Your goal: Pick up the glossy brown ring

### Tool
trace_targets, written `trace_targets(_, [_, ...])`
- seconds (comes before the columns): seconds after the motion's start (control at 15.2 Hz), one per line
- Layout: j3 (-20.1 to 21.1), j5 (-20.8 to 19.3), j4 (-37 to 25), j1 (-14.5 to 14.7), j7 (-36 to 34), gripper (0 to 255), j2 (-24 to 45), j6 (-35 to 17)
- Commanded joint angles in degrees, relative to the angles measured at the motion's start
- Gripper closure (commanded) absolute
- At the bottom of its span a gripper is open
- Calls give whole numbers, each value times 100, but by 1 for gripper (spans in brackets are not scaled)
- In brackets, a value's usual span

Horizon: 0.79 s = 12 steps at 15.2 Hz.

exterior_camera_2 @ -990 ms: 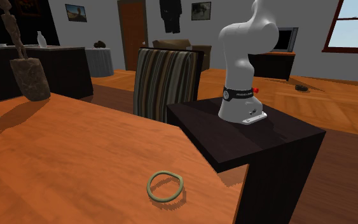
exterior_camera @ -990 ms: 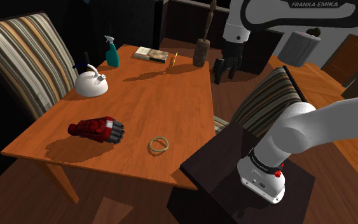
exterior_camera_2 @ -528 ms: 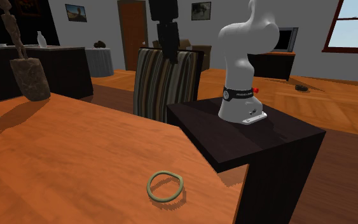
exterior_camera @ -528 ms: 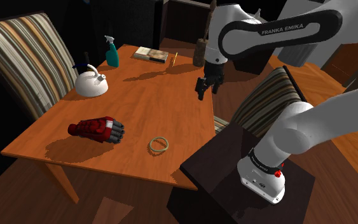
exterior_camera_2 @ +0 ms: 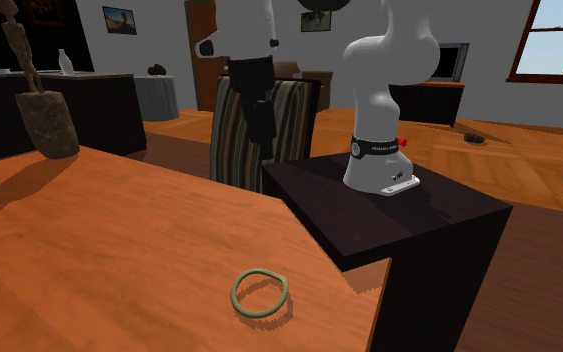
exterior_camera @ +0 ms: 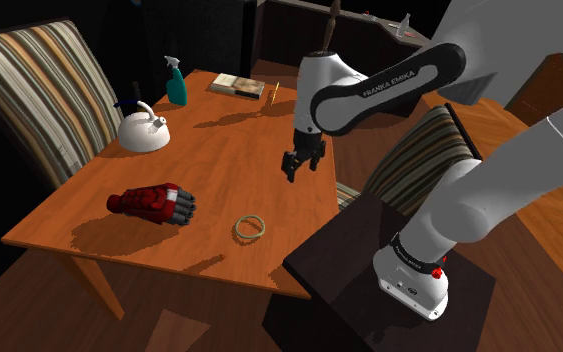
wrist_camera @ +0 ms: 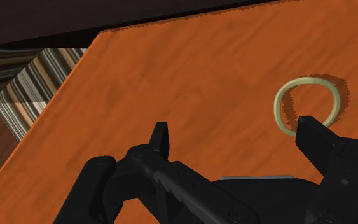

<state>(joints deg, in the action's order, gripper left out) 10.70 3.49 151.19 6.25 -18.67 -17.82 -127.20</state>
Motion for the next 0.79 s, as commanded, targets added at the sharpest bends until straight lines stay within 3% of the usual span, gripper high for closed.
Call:
trace_targets(0.0, [148, -25, -34, 48, -208, 0, 414, -398])
trace_targets(0.33, [406, -373, -295, 94, -774, 0, 1614, -1327])
trace_targets(0.73, [389, -1194, -899, 337, -1674, 0, 3124, -2164])
